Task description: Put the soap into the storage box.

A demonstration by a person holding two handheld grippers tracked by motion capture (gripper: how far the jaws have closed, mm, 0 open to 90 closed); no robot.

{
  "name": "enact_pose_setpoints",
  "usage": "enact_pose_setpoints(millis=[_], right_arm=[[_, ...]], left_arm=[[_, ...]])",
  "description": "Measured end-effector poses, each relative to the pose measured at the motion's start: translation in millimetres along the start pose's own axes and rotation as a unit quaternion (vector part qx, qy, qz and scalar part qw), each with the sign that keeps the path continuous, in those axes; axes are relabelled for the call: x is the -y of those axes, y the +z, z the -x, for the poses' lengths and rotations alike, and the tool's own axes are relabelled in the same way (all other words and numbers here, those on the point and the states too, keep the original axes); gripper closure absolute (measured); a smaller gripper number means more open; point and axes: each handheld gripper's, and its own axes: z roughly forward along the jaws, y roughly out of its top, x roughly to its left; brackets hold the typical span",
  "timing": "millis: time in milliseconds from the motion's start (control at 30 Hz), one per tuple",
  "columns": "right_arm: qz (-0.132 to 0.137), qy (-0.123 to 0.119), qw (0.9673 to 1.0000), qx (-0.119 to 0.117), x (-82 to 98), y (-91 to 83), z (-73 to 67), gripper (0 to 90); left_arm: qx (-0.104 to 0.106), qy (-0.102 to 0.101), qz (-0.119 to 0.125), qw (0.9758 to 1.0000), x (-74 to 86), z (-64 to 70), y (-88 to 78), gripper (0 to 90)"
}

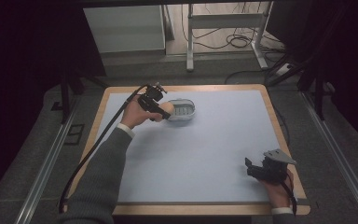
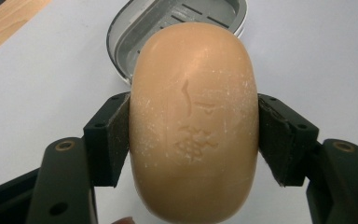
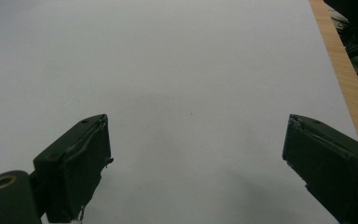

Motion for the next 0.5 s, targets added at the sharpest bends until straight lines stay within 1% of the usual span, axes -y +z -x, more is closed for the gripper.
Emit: enact_pose_setpoints(millis=[100,233,367,433,500], right_arm=[[0.0,0.001,1.0,-0.001,0.0,-0.1,0.3,7.6],[0.0,0.001,1.0,-0.001,0.0,-0.1,0.3,7.5],[0.0,0.002,1.0,-0.001,0.0,-0.1,0.5,7.5],[0.0,0.003,1.0,-0.002,0.0,-0.1,0.5,7.5],[0.0,0.002,1.0,-0.002,0.0,0.0,0.6,7.5]], left_arm=[[0.002,-0.002,0.003,1.0,-2.4,0.2,2.5,32.7],[0.003,0.004,-0.001,1.0,-5.9,0.5,4.4,32.7],[0.002,0.003,-0.001,1.0,-9.0,1.8,6.4,32.7],[0.002,0.009,-0.005,0.9999,-10.9,1.9,6.5,32.7],[0.003,0.008,-0.002,1.0,-12.2,2.3,6.9,32.7]])
